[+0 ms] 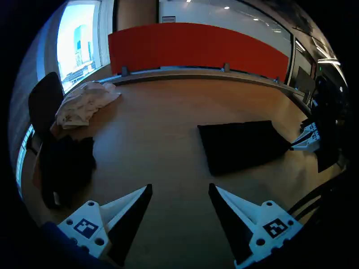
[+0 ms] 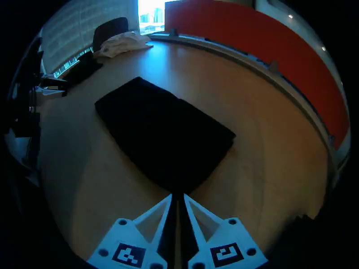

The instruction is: Fold towel

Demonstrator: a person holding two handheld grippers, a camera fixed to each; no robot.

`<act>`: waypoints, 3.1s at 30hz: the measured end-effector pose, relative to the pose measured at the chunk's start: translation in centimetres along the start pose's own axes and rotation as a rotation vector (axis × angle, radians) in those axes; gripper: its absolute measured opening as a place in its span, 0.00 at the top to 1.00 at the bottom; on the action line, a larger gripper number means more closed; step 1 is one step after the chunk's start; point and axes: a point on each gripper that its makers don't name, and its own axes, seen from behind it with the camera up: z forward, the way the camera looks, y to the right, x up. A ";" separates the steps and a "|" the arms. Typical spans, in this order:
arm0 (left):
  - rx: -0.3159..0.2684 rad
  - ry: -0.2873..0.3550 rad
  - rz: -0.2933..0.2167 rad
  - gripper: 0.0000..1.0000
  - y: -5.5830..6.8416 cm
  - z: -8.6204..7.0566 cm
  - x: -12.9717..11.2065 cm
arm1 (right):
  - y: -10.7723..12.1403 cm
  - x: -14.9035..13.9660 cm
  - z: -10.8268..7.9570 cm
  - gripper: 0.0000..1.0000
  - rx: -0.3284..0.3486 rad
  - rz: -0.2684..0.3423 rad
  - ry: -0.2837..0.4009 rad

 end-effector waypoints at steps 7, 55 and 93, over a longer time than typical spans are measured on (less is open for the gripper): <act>0.004 0.004 -0.005 0.07 -0.3 -0.2 0.1 | -0.2 2.2 -0.8 0.94 -0.004 -0.026 0.039; 0.039 0.042 -0.077 0.07 -2.6 -2.7 -0.4 | -7.6 21.0 -0.1 0.94 0.121 -0.311 0.222; 0.061 0.043 -0.131 0.07 -3.4 -3.6 -1.9 | -16.1 19.5 9.6 0.69 0.295 -0.336 0.059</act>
